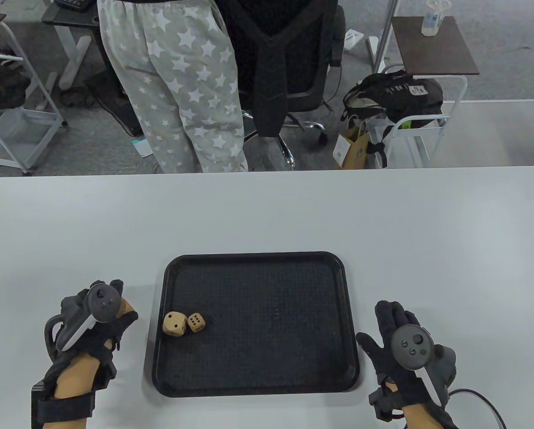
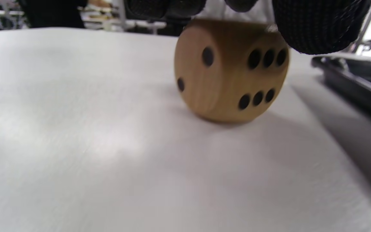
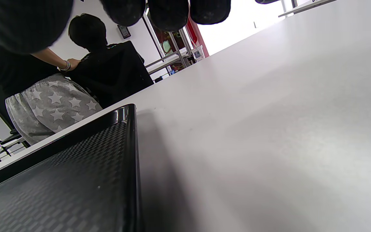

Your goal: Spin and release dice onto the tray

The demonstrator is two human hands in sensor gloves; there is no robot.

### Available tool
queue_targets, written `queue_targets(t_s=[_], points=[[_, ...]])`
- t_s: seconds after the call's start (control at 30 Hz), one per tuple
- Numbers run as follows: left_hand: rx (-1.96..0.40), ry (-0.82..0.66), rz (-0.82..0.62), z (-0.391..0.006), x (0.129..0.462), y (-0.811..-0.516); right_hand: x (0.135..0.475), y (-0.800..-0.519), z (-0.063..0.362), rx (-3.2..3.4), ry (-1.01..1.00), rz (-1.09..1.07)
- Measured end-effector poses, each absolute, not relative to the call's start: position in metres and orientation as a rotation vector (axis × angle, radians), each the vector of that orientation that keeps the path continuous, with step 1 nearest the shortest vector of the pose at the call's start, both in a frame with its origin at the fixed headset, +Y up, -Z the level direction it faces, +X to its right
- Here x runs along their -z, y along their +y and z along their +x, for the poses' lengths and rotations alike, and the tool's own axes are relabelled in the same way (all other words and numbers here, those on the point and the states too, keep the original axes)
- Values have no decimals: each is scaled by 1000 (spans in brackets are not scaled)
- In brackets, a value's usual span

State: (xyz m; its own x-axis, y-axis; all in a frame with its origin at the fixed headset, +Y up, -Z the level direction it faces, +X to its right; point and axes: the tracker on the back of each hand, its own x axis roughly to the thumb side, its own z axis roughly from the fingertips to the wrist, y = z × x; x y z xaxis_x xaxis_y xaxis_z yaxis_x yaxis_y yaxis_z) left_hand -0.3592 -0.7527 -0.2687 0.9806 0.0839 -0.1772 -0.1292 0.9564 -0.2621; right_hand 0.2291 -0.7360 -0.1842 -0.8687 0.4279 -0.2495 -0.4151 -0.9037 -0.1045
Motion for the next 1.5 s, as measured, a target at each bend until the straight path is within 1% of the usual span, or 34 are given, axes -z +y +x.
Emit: queue_targets(t_s=[0.1,0.23,0.4,0.6,0.73,0.8,1.0,1.13,1.3,1.4,1.47,1.5], points=[[-124,173,-308,-363,269,-761,184,-736,229,-2676,-58,-373],[-150,159,-256,-363,267,-761,184,-736,230,-2678,-51,-373],[-156,104,-195,-354,263,-751,183,-735,230,-2677,-51,-365],[-116,-29,-130,-314,254,-718,183,-735,231,-2668,-56,-358],[-80,-180,-111,-270,243,-692,182,-735,231,-2666,-61,-351],[-73,-276,-148,-246,237,-686,182,-735,231,-2666,-60,-345],[38,-451,-259,-178,222,-685,181,-735,231,-2660,-61,-331],[132,-497,-361,-139,217,-696,181,-736,231,-2657,-59,-323],[320,-554,-421,-95,207,-718,180,-736,231,-2657,-49,-311],[384,-579,-444,-80,203,-725,180,-736,231,-2652,-48,-307],[400,-564,-514,-76,203,-729,180,-736,231,-2651,-41,-305],[390,-552,-524,-76,204,-729,180,-736,231,-2651,-37,-305]])
